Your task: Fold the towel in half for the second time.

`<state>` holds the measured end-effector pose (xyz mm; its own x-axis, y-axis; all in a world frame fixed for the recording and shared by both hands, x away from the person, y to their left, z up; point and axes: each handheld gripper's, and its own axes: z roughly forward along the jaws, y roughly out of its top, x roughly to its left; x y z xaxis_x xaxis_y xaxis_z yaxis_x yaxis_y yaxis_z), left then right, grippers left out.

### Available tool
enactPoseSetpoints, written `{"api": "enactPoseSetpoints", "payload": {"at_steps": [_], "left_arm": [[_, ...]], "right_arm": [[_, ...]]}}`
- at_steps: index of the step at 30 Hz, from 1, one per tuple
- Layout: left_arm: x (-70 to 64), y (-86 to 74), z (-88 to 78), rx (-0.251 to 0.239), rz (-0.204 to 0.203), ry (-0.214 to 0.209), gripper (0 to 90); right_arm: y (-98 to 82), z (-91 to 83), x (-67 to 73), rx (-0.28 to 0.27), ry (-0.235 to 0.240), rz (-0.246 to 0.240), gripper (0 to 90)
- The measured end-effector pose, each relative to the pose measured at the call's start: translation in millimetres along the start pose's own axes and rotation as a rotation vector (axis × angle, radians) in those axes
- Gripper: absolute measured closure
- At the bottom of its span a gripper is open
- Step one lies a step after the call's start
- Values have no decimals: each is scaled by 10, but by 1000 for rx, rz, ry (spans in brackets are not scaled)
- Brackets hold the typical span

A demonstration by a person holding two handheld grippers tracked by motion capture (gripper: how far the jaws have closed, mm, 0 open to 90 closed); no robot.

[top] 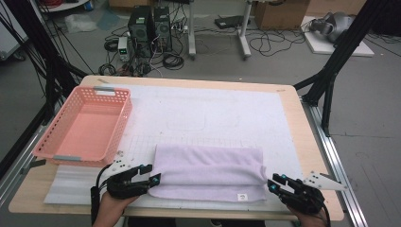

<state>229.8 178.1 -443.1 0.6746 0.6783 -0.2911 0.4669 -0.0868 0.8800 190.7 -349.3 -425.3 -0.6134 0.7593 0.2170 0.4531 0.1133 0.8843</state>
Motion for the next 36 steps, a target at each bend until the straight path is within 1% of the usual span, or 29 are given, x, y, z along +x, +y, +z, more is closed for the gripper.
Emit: {"api": "enactPoseSetpoints", "payload": {"at_steps": [2, 3, 4, 5, 6, 8, 9, 10, 11, 12, 13, 16, 18, 19, 21, 22, 23, 24, 25, 26, 27, 28, 29, 30, 31, 33, 34, 35, 36], "left_arm": [[27, 20, -1, -15, 1, 11, 441], [40, 35, 23, -10, 2, 14, 436], [48, 50, 56, -3, 5, 17, 425], [57, 69, 93, 13, 13, 15, 425], [61, 84, 133, 25, 18, 17, 424], [78, 98, 203, 52, 15, 21, 440], [84, 94, 236, 68, 8, 23, 459], [85, 81, 260, 85, 17, 16, 533], [85, 81, 260, 85, 17, 16, 644], [50, 45, 259, 98, 55, 18, 782], [36, 36, 238, 88, 63, 9, 841], [4, 43, 139, 65, 61, -23, 849], [-11, 40, 108, 60, 62, -28, 849], [-35, 28, 78, 58, 66, -41, 849], [-77, -2, 47, 60, 68, -51, 845], [-95, -13, 33, 66, 67, -62, 821], [-106, -21, 23, 66, 63, -72, 821], [-115, -23, 8, 67, 45, -83, 610], [-117, -18, -3, 65, 26, -83, 610], [-106, -5, -36, 48, 6, -72, 463], [-94, 8, -69, 24, -6, -65, 452], [-74, 22, -100, 1, -14, -58, 448], [-57, 29, -117, -16, -21, -53, 448], [-24, 36, -135, -30, -29, -43, 430], [22, 33, -133, -32, -41, -21, 430], [74, 24, -103, -16, -55, 2, 426], [74, 24, -103, -16, -55, 2, 420], [94, 25, -84, -12, -64, 5, 420], [109, 31, -66, -7, -65, 14, 420]], "right_arm": [[41, -51, 23, -80, -55, -2, 513], [83, -34, 29, -102, -67, 5, 489], [130, 12, 44, -100, -70, 5, 476], [175, 84, 68, -87, -70, -9, 463], [212, 174, 91, -60, -82, -32, 450], [264, 366, 121, 13, -116, -72, 460], [284, 454, 118, 47, -148, -90, 470], [295, 525, 107, 70, -161, -88, 511], [299, 577, 82, 82, -155, -87, 610], [296, 606, 76, 111, -162, -79, 767], [288, 609, 69, 121, -161, -75, 844], [217, 518, 71, 107, -122, -55, 858], [147, 408, 85, 85, -97, -60, 857], [147, 408, 85, 85, -97, -60, 857], [83, 278, 109, 69, -74, -70, 856], [45, 195, 123, 71, -59, -78, 856], [45, 195, 123, 71, -59, -78, 856], [1, 137, 141, 79, -26, -82, 842], [1, 137, 141, 79, -26, -82, 842], [-27, 88, 155, 80, -7, -85, 742], [-26, 63, 153, 67, -13, -82, 673], [-15, 31, 148, 44, -28, -71, 631], [-15, 31, 148, 44, -28, -71, 631], [3, -27, 120, -7, -40, -34, 586], [10, -38, 104, -32, -55, -27, 567], [4, -20, 89, -31, -87, -20, 553], [-6, 11, 77, -23, -93, -15, 546], [-16, 51, 69, -6, -103, -19, 534], [-16, 51, 69, -6, -103, -19, 534]]}}
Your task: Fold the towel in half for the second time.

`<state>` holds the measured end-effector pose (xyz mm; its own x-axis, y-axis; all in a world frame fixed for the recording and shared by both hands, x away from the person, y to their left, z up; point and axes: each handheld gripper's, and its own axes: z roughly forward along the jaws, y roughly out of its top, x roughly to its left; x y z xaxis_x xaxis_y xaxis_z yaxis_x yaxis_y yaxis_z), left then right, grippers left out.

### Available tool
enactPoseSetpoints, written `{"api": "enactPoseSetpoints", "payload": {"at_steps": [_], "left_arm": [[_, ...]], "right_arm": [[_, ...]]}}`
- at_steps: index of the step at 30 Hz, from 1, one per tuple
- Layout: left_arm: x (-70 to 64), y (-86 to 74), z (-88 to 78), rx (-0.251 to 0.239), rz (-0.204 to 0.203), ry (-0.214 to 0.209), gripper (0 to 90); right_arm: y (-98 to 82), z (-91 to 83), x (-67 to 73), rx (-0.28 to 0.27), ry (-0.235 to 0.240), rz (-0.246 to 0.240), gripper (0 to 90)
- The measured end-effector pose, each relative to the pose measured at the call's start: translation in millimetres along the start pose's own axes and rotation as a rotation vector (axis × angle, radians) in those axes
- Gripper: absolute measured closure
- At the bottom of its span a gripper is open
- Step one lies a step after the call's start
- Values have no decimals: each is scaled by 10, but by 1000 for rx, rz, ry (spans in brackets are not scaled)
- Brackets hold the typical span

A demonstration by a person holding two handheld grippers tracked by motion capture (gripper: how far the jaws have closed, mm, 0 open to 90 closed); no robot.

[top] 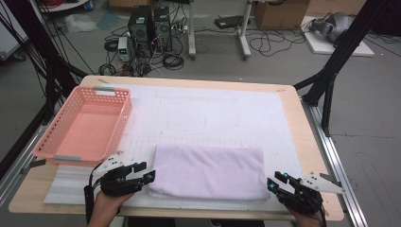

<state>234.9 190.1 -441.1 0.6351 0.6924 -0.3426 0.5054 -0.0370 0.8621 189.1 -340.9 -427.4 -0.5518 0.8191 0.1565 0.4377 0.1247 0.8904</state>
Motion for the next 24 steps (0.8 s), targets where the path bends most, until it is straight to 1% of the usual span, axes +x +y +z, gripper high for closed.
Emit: {"api": "enactPoseSetpoints", "payload": {"at_steps": [1, 2, 3, 4, 5, 6, 8, 9, 11, 12, 13, 15, 17, 18, 19, 20, 21, 22, 23, 24], "left_arm": [[11, 12, 22, 2, -1, 6, 419], [11, 21, 40, 4, -6, 10, 417], [13, 28, 53, 6, -5, 14, 417], [16, 41, 75, 10, 1, 23, 405], [21, 49, 91, 15, 7, 31, 405], [41, 70, 117, 22, 8, 44, 391], [63, 90, 136, 23, 7, 48, 382], [78, 109, 151, 24, 3, 54, 382], [123, 161, 208, 34, -2, 54, 372], [123, 161, 208, 34, -2, 54, 366], [154, 201, 269, 46, -1, 52, 362], [190, 250, 358, 61, -4, 48, 359], [201, 265, 389, 67, -3, 45, 353], [218, 282, 446, 79, 2, 46, 354], [252, 310, 535, 95, -1, 44, 354], [274, 326, 586, 101, -1, 50, 355], [274, 326, 586, 101, -1, 50, 357], [303, 348, 647, 101, 7, 58, 357], [323, 371, 701, 115, 15, 67, 374], [352, 413, 787, 134, 38, 88, 377]], "right_arm": [[-8, 47, -6, 8, -20, -10, 507], [3, 140, -8, 23, -43, -13, 484], [3, 140, -8, 23, -43, -13, 484], [32, 211, 4, 28, -67, -18, 455], [32, 211, 4, 28, -67, -18, 455], [70, 271, 10, 29, -85, -31, 440], [111, 326, -6, 31, -93, -38, 432], [111, 326, -6, 31, -93, -38, 432], [169, 419, -36, 35, -103, -46, 416], [169, 419, -36, 35, -103, -46, 416], [209, 493, -60, 44, -111, -50, 393], [247, 563, -78, 52, -114, -59, 380], [291, 653, -92, 67, -91, -64, 370], [313, 718, -94, 80, -74, -80, 374], [328, 756, -87, 89, -61, -85, 398], [348, 807, -82, 100, -47, -104, 445], [348, 807, -82, 100, -47, -104, 445], [369, 854, -77, 114, -24, -121, 500], [411, 963, -68, 136, 18, -147, 550], [421, 1014, -71, 146, 32, -155, 566]]}}
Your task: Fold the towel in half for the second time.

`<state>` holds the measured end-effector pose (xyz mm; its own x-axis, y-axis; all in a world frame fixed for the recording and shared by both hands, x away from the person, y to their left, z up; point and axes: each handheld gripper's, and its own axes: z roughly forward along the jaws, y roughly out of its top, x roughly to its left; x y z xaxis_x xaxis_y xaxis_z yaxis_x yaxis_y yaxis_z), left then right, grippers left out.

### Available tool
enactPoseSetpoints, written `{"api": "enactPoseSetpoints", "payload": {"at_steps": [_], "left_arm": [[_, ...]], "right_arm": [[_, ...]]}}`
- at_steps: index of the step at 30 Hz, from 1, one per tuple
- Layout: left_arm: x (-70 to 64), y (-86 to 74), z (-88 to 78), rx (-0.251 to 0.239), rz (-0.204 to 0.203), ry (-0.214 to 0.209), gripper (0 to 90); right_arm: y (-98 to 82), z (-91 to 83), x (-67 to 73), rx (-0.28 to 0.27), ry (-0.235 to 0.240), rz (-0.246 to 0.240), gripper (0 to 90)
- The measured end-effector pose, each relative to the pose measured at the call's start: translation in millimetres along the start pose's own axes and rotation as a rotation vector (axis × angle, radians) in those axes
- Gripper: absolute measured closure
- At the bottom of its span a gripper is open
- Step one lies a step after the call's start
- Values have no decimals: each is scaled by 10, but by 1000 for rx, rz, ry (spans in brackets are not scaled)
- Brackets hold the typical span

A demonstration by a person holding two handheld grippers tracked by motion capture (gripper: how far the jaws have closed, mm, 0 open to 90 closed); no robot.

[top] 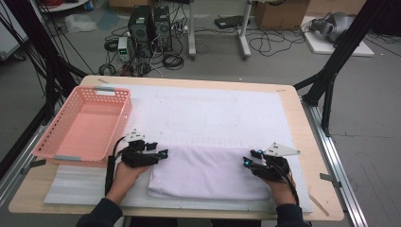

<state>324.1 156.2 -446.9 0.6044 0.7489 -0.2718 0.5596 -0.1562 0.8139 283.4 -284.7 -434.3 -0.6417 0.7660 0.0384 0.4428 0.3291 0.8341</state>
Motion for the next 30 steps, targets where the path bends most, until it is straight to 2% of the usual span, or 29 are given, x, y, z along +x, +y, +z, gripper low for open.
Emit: {"api": "enactPoseSetpoints", "payload": {"at_steps": [2, 3, 4, 5, 8, 9, 10, 12, 13, 14, 15, 17, 18, 19, 20, 21, 22, 23, 24, 25, 26, 27, 28, 29, 30], "left_arm": [[6, 22, 45, 0, 9, 11, 386], [39, 31, 129, 24, 22, 23, 399], [59, 49, 167, 62, 6, 17, 405], [55, 56, 174, 49, 13, 27, 410], [46, 61, 175, 62, 40, 67, 504], [46, 61, 175, 62, 40, 67, 509], [23, 47, 155, 56, 46, 90, 508], [30, 21, 107, 45, 36, 102, 505], [30, 21, 107, 45, 36, 102, 489], [41, 6, 72, 30, 32, 108, 466], [52, 1, 56, 18, 28, 101, 452], [102, 5, 42, -14, 7, 53, 419], [109, 7, 52, -15, -2, 43, 419], [117, 28, 101, 29, -5, 9, 396], [117, 28, 101, 29, -5, 9, 388], [106, 42, 140, 57, -1, -7, 381], [88, 58, 165, 71, 23, -19, 433], [88, 58, 165, 71, 23, -19, 493], [95, 56, 172, 77, 24, -48, 617], [95, 56, 172, 77, 24, -48, 759], [84, 57, 175, 77, 12, -68, 768], [84, 57, 175, 77, 12, -68, 777], [97, 68, 159, 61, 10, -61, 783], [97, 68, 159, 61, 10, -61, 784], [120, 85, 140, 24, -19, -54, 787]], "right_arm": [[16, 94, -16, 31, 16, -19, 587], [17, 145, -26, 60, 14, -25, 587], [13, 188, -44, 79, 12, -31, 588], [12, 216, -76, 83, 9, -40, 587], [9, 221, -165, 86, -35, -24, 568], [9, 221, -165, 86, -35, -24, 568], [-5, 192, -245, 88, -40, 29, 567], [-4, 140, -289, 105, -31, 64, 566], [-4, 140, -289, 105, -31, 64, 566], [5, 53, -318, 102, -17, 88, 540], [3, 5, -327, 79, -21, 90, 505], [-9, -101, -396, -17, -37, 130, 404], [-9, -101, -396, -17, -37, 130, 404], [-20, -90, -451, -46, -74, 162, 340], [-23, -61, -461, -36, -80, 175, 329], [-39, 11, -475, -12, -73, 180, 326], [-52, 56, -474, 12, -66, 185, 332], [-52, 56, -474, 12, -66, 185, 332], [-78, 173, -452, 95, -50, 157, 386], [-74, 164, -446, 90, -42, 152, 499], [-76, 153, -443, 89, 4, 157, 619], [-76, 153, -443, 89, 4, 157, 619], [-80, 141, -430, 88, 47, 170, 772], [-80, 141, -430, 88, 47, 170, 772], [-35, 133, -435, 96, 39, 135, 792]]}}
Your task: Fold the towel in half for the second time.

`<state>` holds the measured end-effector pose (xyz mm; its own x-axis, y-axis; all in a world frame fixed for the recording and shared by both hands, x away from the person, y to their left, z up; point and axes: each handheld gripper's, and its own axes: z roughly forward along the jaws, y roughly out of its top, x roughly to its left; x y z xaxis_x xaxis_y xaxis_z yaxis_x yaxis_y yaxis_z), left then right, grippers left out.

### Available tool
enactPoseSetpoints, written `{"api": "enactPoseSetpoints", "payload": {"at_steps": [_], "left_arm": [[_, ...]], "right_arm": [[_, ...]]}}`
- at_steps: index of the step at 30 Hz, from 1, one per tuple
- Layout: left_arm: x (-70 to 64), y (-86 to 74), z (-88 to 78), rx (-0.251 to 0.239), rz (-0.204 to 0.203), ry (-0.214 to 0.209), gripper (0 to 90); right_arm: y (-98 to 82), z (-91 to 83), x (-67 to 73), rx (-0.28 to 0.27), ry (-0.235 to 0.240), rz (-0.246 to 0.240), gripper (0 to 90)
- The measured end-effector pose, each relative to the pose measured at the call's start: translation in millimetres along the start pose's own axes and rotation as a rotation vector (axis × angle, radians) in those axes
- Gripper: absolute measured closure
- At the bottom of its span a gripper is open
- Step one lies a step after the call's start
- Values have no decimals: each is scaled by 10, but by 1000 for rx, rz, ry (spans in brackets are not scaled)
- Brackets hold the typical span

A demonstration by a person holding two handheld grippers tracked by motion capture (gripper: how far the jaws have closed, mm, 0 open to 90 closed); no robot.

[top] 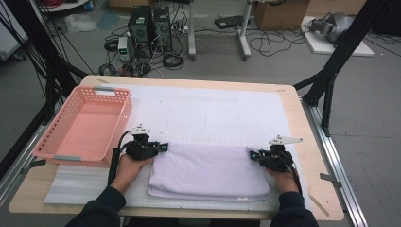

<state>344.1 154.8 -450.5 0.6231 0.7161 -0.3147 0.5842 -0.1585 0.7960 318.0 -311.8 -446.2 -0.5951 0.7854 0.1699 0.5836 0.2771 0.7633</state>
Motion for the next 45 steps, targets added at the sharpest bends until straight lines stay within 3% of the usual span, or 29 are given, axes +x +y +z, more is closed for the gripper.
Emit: {"api": "enactPoseSetpoints", "payload": {"at_steps": [2, 5, 9, 10, 11, 12, 14, 15, 16, 18, 19, 21, 23, 24, 26, 30, 31, 34, 37, 42, 45], "left_arm": [[48, 72, -27, -49, -14, 15, 787], [84, 154, -15, -68, -19, 32, 786], [157, 325, 77, -107, 14, 101, 784], [157, 325, 77, -107, 14, 101, 780], [177, 336, 134, -114, 39, 133, 764], [176, 332, 145, -108, 32, 148, 726], [140, 319, 109, -95, 25, 146, 530], [140, 319, 109, -95, 25, 146, 477], [102, 303, 70, -96, 53, 145, 474], [40, 272, -15, -105, 107, 155, 466], [15, 253, -61, -110, 111, 145, 466], [-44, 209, -130, -108, 116, 125, 476], [-106, 146, -179, -107, 128, 97, 505], [-170, 81, -208, -84, 136, 50, 523], [-223, -6, -224, -81, 141, 11, 573], [-239, -173, -215, 7, 170, 34, 647], [-239, -173, -215, 7, 170, 34, 666], [-267, -271, -285, 43, 207, 58, 697], [-290, -333, -358, 41, 207, 65, 705], [-331, -402, -447, 41, 206, 61, 705], [-332, -424, -519, 13, 171, 60, 664]], "right_arm": [[51, -10, -8, -27, -33, -18, 794], [114, 11, -25, -62, -63, -19, 794], [276, 148, -76, -104, -137, -22, 791], [302, 176, -87, -110, -152, -17, 787], [325, 200, -94, -118, -161, 6, 775], [342, 224, -104, -116, -176, 6, 741], [349, 242, -84, -93, -213, 20, 562], [346, 214, -72, -88, -218, 22, 498], [330, 166, -50, -95, -222, 16, 468], [290, 65, -6, -117, -221, -11, 449], [290, 65, -6, -117, -221, -11, 449], [194, -92, 66, -127, -200, -29, 452], [119, -160, 106, -121, -172, -49, 468], [81, -189, 133, -115, -150, -56, 474], [27, -223, 170, -104, -122, -63, 472], [-104, -261, 219, -77, -95, -69, 463], [-133, -260, 222, -73, -90, -62, 463], [-247, -220, 232, 20, -104, -78, 458], [-307, -261, 227, 3, -104, -33, 456], [-359, -337, 269, 24, -113, -32, 466], [-372, -391, 281, 25, -111, -38, 458]]}}
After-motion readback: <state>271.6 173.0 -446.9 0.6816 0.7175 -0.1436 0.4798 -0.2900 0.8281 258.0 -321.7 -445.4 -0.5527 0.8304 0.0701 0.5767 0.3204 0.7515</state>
